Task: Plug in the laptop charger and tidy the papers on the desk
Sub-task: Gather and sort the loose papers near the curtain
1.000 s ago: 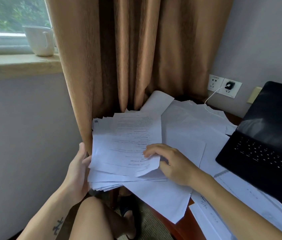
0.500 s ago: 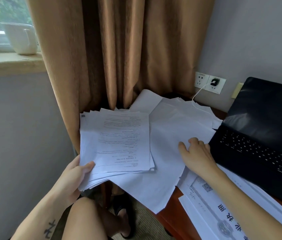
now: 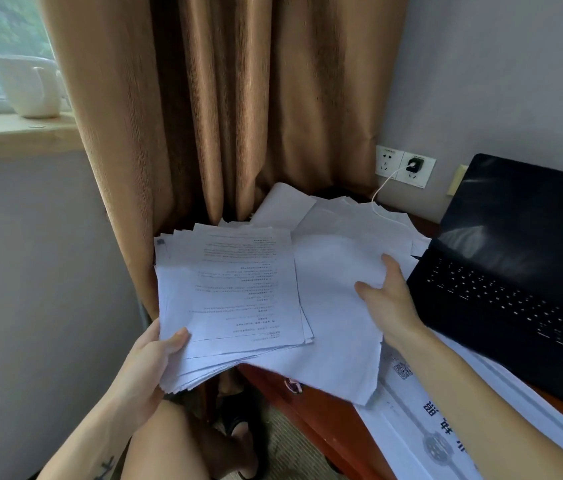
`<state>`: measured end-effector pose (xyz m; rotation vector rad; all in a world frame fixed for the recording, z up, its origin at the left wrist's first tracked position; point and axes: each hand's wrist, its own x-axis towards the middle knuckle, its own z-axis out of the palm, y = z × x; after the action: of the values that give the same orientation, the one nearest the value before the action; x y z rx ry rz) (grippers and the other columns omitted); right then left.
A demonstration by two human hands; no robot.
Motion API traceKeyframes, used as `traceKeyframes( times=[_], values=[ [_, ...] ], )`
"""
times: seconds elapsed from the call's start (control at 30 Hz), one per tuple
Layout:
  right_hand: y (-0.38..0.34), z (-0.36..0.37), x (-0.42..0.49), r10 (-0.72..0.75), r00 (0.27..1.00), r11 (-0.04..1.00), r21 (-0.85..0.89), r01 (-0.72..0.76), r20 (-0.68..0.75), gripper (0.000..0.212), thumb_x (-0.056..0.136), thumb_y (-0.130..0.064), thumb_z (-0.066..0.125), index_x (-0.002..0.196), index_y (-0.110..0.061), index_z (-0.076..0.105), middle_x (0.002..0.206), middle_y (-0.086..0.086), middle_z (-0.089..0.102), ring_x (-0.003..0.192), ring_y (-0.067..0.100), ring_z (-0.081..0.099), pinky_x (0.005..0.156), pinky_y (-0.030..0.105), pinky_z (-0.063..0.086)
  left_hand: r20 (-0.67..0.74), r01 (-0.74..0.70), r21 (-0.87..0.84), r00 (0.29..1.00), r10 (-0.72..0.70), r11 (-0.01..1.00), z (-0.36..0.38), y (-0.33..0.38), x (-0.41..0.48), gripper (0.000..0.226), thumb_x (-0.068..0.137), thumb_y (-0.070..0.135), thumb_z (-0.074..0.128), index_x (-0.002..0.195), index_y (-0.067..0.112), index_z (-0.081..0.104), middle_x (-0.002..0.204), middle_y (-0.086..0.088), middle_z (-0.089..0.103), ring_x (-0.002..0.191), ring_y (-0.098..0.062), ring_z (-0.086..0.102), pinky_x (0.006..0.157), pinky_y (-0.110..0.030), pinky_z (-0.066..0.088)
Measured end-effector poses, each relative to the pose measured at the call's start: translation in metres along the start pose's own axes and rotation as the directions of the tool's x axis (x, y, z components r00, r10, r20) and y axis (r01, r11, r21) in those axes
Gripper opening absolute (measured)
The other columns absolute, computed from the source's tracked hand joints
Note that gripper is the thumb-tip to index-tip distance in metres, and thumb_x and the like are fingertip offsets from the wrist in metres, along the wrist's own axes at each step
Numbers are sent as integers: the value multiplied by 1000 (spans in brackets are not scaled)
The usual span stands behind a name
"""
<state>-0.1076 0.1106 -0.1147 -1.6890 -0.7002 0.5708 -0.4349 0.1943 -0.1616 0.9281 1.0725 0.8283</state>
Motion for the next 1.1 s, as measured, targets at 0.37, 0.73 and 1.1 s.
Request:
traceKeyframes(
  times=[0.37, 0.73, 1.1],
  values=[
    [-8, -55, 39, -24, 986, 980, 191, 56, -164, 61, 95, -10, 65, 150, -26, 43, 134, 3, 59, 108, 22, 64, 76, 32, 54, -54, -16, 77, 998, 20, 997, -13, 4, 6, 34, 103, 5, 58, 129, 26, 63, 114, -7, 79, 105, -39, 73, 99, -59, 55],
    [-1, -6, 29, -63, 998, 986, 155, 64, -11, 74, 99, -12, 63, 159, -29, 23, 136, -5, 52, 115, 16, 58, 88, 28, 49, -74, -38, 85, 996, 44, 996, -14, 5, 2, 36, 103, 5, 59, 131, 27, 61, 113, -8, 78, 100, -39, 73, 84, -49, 58],
    [-8, 84, 20, -212, 943, 975, -15, 223, 257, 78, 98, -7, 59, 158, -33, 17, 143, -11, 48, 127, 8, 51, 93, 10, 45, -24, -14, 71, 1000, 16, 997, -13, 9, -8, 28, 105, 11, 57, 123, 30, 64, 111, -3, 80, 101, -33, 76, 91, -50, 58]
  ],
)
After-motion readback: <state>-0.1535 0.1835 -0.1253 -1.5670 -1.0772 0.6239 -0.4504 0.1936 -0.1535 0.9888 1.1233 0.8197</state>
